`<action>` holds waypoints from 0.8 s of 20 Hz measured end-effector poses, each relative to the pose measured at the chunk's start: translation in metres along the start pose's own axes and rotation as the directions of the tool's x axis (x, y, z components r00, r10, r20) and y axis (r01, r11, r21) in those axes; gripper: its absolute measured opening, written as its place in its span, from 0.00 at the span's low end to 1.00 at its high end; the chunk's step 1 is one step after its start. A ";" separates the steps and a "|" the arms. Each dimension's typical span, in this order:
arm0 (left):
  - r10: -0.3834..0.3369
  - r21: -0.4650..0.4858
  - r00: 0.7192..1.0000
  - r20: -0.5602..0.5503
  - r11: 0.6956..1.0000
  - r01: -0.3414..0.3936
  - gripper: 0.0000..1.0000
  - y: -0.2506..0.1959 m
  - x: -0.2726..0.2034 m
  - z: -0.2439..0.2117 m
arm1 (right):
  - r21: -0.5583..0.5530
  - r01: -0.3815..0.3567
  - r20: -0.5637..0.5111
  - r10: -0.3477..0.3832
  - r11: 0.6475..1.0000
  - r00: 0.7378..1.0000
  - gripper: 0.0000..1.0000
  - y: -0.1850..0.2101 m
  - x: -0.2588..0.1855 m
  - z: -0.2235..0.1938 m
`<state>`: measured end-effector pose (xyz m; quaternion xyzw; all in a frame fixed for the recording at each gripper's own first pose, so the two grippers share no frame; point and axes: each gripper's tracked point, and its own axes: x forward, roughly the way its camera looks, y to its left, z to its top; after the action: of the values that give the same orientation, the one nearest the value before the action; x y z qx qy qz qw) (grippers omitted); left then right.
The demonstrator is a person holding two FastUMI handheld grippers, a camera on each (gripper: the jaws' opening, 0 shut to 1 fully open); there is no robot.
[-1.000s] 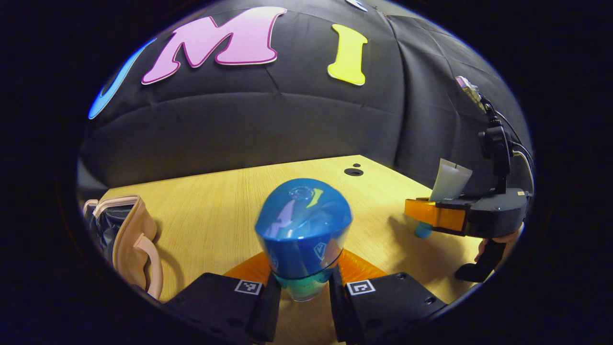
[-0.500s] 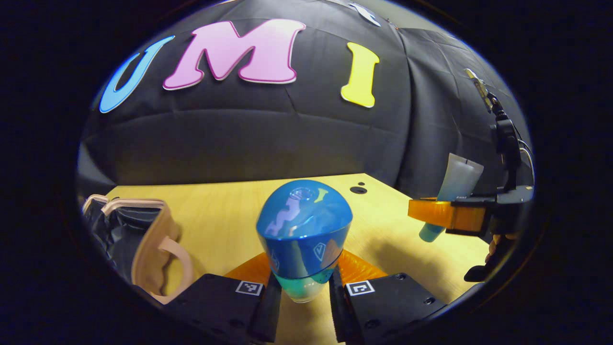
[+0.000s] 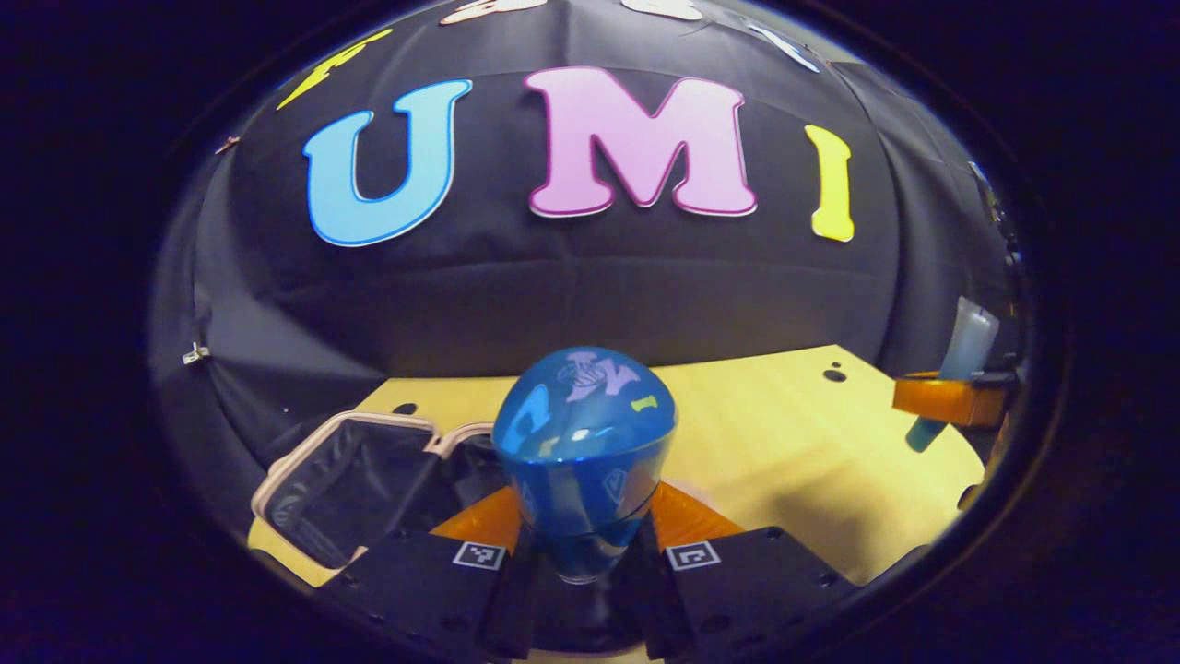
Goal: First open the suitcase, pack the skin care products into it, and then close the suitcase.
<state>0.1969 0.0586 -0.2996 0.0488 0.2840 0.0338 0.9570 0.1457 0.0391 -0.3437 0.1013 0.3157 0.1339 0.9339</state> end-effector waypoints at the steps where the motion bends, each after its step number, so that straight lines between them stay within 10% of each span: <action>1: -0.008 0.000 0.998 -0.055 1.000 0.008 0.48 0.017 0.001 -0.014 | 0.002 -0.014 0.004 0.014 1.000 1.000 0.29 0.013 -0.002 0.004; 7: -0.086 -0.052 0.919 -0.385 0.996 0.072 0.49 0.054 0.032 -0.096 | 0.046 -0.083 -0.012 0.084 0.995 0.996 0.29 0.062 -0.010 0.005; 16: -0.136 -0.039 0.709 -0.692 0.988 0.151 0.49 0.054 0.073 -0.126 | -0.086 -0.153 -0.008 0.153 0.985 0.988 0.30 0.097 0.013 0.005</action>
<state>0.1868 0.1282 -0.4385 0.0201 0.6240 -0.0276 0.7807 0.1404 0.1342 -0.3203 0.0847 0.3017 0.2185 0.9241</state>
